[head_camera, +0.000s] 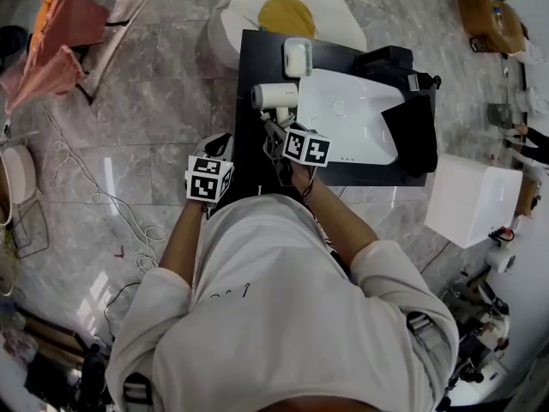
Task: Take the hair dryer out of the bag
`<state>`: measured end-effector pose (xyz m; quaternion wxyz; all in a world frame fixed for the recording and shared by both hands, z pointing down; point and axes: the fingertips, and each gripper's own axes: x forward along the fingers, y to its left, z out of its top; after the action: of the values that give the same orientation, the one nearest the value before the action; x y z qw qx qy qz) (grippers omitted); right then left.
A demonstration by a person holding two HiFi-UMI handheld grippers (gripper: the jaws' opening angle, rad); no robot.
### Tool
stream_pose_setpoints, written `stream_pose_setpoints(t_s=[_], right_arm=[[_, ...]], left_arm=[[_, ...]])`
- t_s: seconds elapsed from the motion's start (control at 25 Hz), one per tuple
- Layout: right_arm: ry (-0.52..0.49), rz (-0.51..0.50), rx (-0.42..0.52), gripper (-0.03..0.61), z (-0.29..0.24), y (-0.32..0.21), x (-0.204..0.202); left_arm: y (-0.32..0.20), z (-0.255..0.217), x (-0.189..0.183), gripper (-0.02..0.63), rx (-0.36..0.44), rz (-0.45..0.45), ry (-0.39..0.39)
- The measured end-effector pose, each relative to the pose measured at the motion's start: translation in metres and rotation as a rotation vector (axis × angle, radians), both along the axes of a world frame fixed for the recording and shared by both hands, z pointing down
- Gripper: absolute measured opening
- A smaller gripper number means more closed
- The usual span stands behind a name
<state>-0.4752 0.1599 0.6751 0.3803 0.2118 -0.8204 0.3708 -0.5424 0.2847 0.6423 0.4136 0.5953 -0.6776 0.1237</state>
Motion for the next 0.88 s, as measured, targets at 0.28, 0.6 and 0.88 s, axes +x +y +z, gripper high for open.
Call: stream_pose_setpoints(t_s=[0.28, 0.6, 0.88], right_arm=[[0.038, -0.023, 0.047, 0.276, 0.012, 0.008, 0.0], [0.07, -0.033, 0.073, 0.278, 0.023, 0.016, 0.002], [0.024, -0.092, 0.102, 0.342, 0.014, 0.022, 0.003]], left_arm=[[0.006, 0.005, 0.003, 0.025, -0.01, 0.027, 0.016], [0.009, 0.002, 0.004, 0.025, -0.005, 0.046, -0.002], [0.005, -0.011, 0.018, 0.025, 0.033, 0.038, 0.003]])
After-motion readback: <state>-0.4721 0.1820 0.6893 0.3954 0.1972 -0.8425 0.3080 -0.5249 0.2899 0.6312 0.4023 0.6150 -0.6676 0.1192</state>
